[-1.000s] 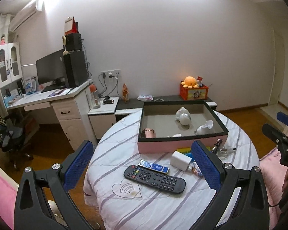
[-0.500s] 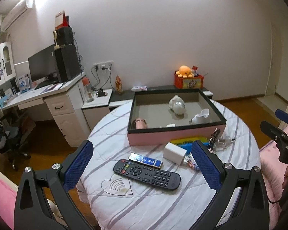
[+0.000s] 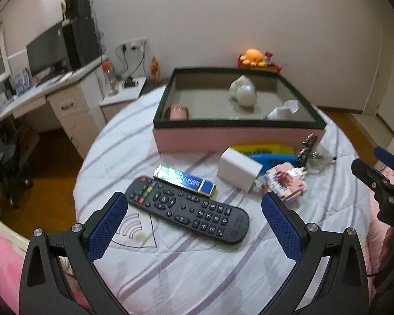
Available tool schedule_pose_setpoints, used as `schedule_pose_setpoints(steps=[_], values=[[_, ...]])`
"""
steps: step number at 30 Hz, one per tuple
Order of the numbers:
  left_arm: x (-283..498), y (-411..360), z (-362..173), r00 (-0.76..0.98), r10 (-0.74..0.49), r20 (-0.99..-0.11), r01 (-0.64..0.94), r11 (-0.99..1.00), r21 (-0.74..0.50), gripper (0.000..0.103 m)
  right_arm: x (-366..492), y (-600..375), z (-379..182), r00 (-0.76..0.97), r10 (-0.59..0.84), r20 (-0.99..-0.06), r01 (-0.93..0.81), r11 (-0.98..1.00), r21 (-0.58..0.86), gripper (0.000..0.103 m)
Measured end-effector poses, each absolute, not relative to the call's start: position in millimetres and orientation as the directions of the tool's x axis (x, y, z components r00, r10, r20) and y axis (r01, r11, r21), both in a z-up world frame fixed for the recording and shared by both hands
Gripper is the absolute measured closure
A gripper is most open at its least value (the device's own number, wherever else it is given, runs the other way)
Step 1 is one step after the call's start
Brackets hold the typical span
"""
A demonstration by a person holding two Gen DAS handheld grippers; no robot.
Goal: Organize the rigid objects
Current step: 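Move the left gripper to the black remote while the right gripper approaches the glass bottle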
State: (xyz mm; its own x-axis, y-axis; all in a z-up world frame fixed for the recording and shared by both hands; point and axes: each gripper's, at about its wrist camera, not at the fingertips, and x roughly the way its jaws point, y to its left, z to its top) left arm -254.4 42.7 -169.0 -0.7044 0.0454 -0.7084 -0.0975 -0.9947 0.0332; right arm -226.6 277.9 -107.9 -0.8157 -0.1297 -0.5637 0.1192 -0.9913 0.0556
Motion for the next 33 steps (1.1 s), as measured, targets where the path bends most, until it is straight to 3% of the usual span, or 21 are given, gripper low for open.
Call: schedule_pose_setpoints(steps=[11,21,33], values=[[-291,45,-220,-0.579,0.008,-0.815,-0.011,-1.000,-0.002,0.000,-248,272,-130,-0.772,-0.147,-0.619,0.133,-0.989,0.069,0.000],[-279,12,-225,-0.571,0.052,-0.819,0.002,-0.998,-0.065,0.000,-254,283,-135,-0.758,-0.113,-0.642,0.104,-0.993,0.052,0.000],[-267,-8,-224,-0.571,0.027,-0.820,-0.007,-1.000,-0.028,0.000,-282,285,-158,-0.697,-0.084,-0.712,0.095,-0.995,0.024,0.000]])
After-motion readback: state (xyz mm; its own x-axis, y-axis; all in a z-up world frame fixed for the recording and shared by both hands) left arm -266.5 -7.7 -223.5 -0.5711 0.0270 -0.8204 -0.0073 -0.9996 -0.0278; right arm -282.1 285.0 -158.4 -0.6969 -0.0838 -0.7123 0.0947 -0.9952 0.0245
